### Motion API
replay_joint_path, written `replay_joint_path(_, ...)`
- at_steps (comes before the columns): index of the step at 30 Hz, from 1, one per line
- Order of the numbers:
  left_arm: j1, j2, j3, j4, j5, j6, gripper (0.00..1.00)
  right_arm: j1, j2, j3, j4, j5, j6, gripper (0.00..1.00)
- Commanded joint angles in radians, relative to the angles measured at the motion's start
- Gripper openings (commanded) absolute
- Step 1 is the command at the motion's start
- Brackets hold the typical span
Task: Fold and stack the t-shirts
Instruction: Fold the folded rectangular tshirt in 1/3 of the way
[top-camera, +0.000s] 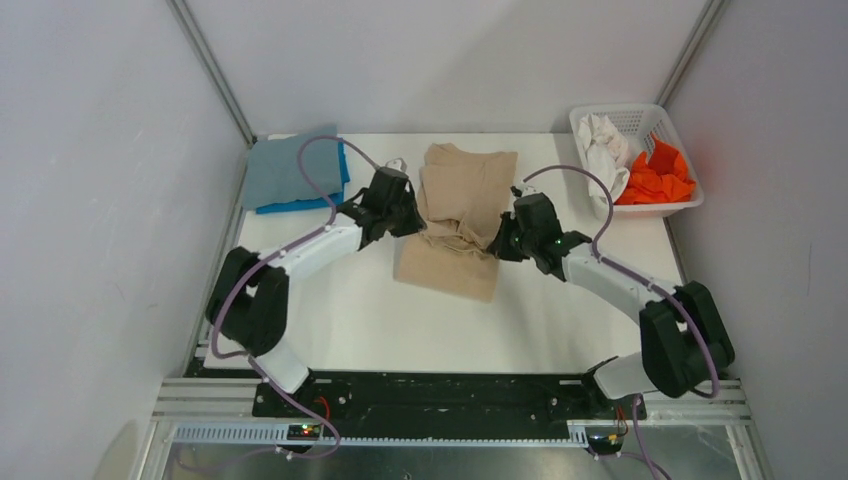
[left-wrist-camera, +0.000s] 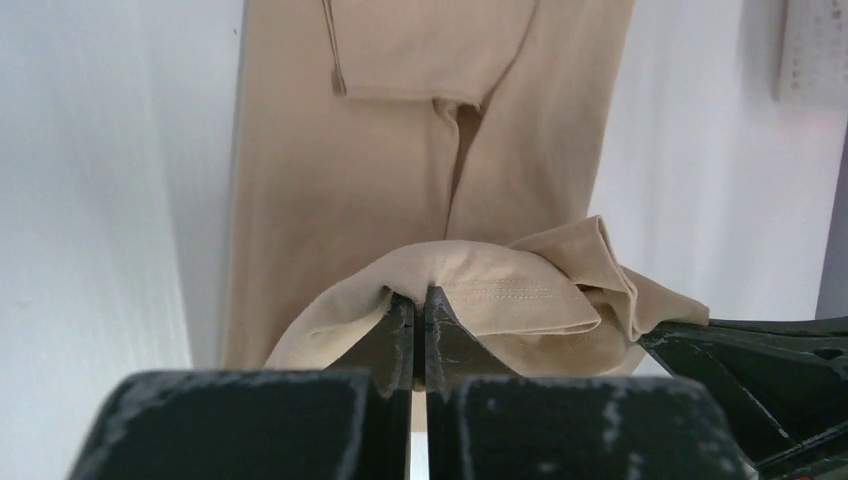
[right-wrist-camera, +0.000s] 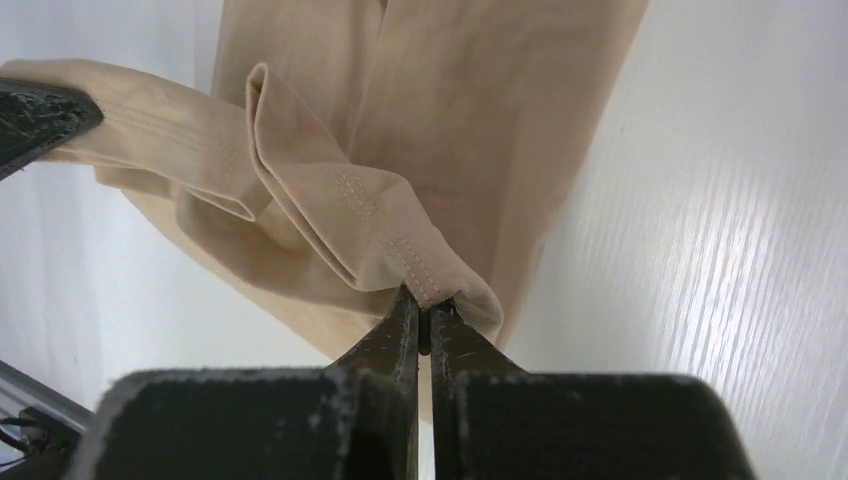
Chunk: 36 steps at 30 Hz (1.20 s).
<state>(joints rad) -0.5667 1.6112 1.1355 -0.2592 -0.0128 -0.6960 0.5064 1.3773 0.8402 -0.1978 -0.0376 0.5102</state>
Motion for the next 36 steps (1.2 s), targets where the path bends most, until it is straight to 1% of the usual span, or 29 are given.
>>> replay_joint_path(1, 0.043, 0.087, 0.109, 0.023, 0.067, 0.062, 0.0, -0.056, 0.082, 0.091, 0.091, -0.087, -0.066, 0.0)
replay_joint_path(5, 0.072, 0.192, 0.195, 0.022, 0.101, 0.069, 0.0, -0.102, 0.155, 0.126, 0.113, -0.107, -0.084, 0.0)
replay_joint_path(9, 0.094, 0.255, 0.232, 0.023, 0.113, 0.065, 0.01, -0.142, 0.222, 0.15, 0.139, -0.135, -0.117, 0.01)
replay_joint_path(11, 0.102, 0.284, 0.251, 0.023, 0.123, 0.065, 0.04, -0.157, 0.257, 0.155, 0.167, -0.152, -0.133, 0.02)
replay_joint_path(12, 0.107, 0.294, 0.258, 0.022, 0.13, 0.065, 0.08, -0.162, 0.268, 0.162, 0.181, -0.158, -0.14, 0.03)
replay_joint_path(13, 0.112, 0.313, 0.272, 0.023, 0.135, 0.065, 0.09, -0.174, 0.295, 0.166, 0.199, -0.173, -0.141, 0.04)
replay_joint_path(15, 0.118, 0.336, 0.291, 0.022, 0.145, 0.065, 0.18, -0.191, 0.334, 0.192, 0.219, -0.196, -0.144, 0.11)
replay_joint_path(16, 0.121, 0.343, 0.298, 0.02, 0.153, 0.067, 0.29, -0.196, 0.344, 0.215, 0.218, -0.199, -0.147, 0.26)
replay_joint_path(17, 0.127, 0.351, 0.313, 0.019, 0.158, 0.069, 0.36, -0.206, 0.362, 0.228, 0.21, -0.2, -0.148, 0.36)
replay_joint_path(18, 0.13, 0.352, 0.321, 0.013, 0.163, 0.071, 0.53, -0.209, 0.367, 0.257, 0.173, -0.196, -0.15, 0.51)
replay_joint_path(19, 0.137, 0.345, 0.33, 0.009, 0.164, 0.072, 0.63, -0.214, 0.37, 0.269, 0.152, -0.187, -0.147, 0.57)
replay_joint_path(20, 0.139, 0.336, 0.33, 0.001, 0.158, 0.075, 0.83, -0.214, 0.357, 0.283, 0.121, -0.169, -0.139, 0.67)
replay_joint_path(21, 0.142, 0.31, 0.321, -0.002, 0.145, 0.075, 0.91, -0.211, 0.347, 0.286, 0.106, -0.159, -0.137, 0.76)
replay_joint_path(22, 0.143, 0.291, 0.312, -0.007, 0.113, 0.076, 0.97, -0.207, 0.324, 0.287, 0.074, -0.128, -0.131, 0.8)
replay_joint_path(23, 0.143, 0.252, 0.286, -0.007, 0.098, 0.076, 0.99, -0.195, 0.311, 0.287, 0.055, -0.111, -0.131, 0.86)
replay_joint_path(24, 0.143, 0.229, 0.271, -0.008, 0.069, 0.075, 0.99, -0.187, 0.285, 0.284, 0.017, -0.069, -0.132, 0.88)
replay_joint_path(26, 0.143, 0.158, 0.206, -0.008, 0.032, 0.07, 1.0, -0.158, 0.244, 0.27, -0.033, -0.041, -0.132, 0.91)
replay_joint_path(28, 0.143, 0.059, 0.123, -0.009, -0.01, 0.059, 1.0, -0.091, 0.2, 0.24, -0.058, -0.031, -0.135, 0.93)
replay_joint_path(29, 0.143, 0.034, 0.059, -0.009, -0.033, 0.055, 1.0, -0.071, 0.187, 0.23, -0.063, -0.03, -0.139, 0.96)
replay_joint_path(30, 0.143, -0.016, 0.025, -0.009, -0.043, 0.044, 1.0, -0.027, 0.168, 0.208, -0.068, -0.028, -0.139, 0.98)
replay_joint_path(32, 0.143, -0.087, -0.111, -0.007, -0.065, 0.025, 1.0, 0.03, 0.163, 0.184, -0.061, -0.048, -0.134, 0.99)
replay_joint_path(33, 0.143, -0.107, -0.144, -0.007, -0.081, 0.009, 1.0, 0.045, 0.167, 0.18, -0.046, -0.061, -0.126, 0.99)
replay_joint_path(36, 0.142, -0.203, -0.287, -0.007, -0.09, -0.02, 1.0, 0.091, 0.236, 0.183, 0.023, -0.144, -0.112, 0.99)
